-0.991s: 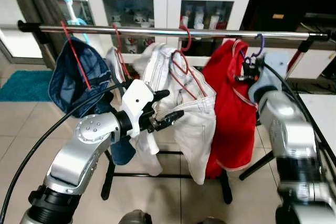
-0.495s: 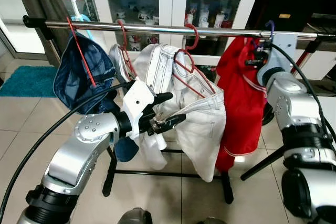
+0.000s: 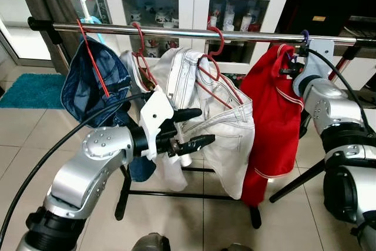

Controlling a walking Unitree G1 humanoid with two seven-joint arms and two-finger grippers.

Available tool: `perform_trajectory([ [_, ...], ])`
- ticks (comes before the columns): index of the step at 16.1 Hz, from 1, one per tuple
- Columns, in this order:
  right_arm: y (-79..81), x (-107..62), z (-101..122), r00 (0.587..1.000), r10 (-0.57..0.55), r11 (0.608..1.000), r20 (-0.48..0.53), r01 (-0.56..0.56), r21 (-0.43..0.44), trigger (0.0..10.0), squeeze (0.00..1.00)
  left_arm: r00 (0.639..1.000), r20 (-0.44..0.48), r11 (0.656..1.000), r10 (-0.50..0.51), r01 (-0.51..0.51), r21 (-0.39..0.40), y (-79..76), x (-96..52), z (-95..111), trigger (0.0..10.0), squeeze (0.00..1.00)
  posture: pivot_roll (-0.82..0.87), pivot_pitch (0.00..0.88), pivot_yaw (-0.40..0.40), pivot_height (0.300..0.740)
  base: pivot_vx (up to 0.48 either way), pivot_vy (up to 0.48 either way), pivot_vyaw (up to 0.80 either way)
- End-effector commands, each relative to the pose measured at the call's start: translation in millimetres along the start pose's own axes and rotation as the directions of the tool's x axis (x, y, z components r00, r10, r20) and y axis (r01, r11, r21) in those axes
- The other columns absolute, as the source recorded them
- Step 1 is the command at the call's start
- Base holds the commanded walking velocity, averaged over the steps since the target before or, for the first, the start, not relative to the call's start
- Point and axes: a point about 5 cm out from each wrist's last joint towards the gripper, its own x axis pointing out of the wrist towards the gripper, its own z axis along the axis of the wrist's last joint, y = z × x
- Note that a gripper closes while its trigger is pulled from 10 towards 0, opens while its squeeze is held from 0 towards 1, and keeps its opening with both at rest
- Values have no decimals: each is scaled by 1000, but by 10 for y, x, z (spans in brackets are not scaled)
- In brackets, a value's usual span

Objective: Hang hanger

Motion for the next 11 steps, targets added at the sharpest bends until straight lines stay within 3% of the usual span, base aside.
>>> perform_trajectory([
  [1, -24, 4, -7, 1000, 0, 1000, -14, 0, -1, 10000, 0, 1000, -9, 1000, -11, 11, 14, -5, 6, 20, 10000, 0, 21, 36, -2, 740, 0, 0, 0],
  [2, -32, 1, -6, 1000, 3, 1000, -8, -3, 10, 10000, 616, 1000, -9, 1000, -6, 6, 14, -1, 0, 20, 10000, 0, 20, 36, -2, 740, 0, 0, 0],
  [3, -38, -1, 24, 999, 22, 999, 27, -23, 22, 10000, 1000, 1000, -9, 1000, 8, -8, 15, 9, -14, 17, 10000, 0, 18, 36, -2, 740, 0, 0, 0],
  [5, -29, -61, 135, 992, 77, 996, 104, -72, -57, 10000, 1000, 997, 6, 997, 80, -80, 14, 49, -36, 10, 10000, 0, 18, 36, -2, 740, 0, 0, 0],
  [7, 54, -298, 302, 958, 199, 976, 206, -174, -134, 10000, 1000, 972, -12, 972, 234, -234, 21, 146, -84, -37, 10000, 0, 14, 37, -1, 740, 0, 0, 0],
  [9, 111, -594, 360, 919, 293, 955, 264, -267, -130, 10000, 1000, 919, -24, 919, 394, -394, -4, 233, -149, -91, 10000, 0, 7, 41, 4, 740, 0, 0, 0],
  [11, 188, -836, 342, 888, 354, 935, 293, -333, -119, 10000, 1000, 885, 4, 885, 466, -466, -25, 252, -191, -86, 10000, 0, 1, 46, 6, 740, 0, 0, 0],
])
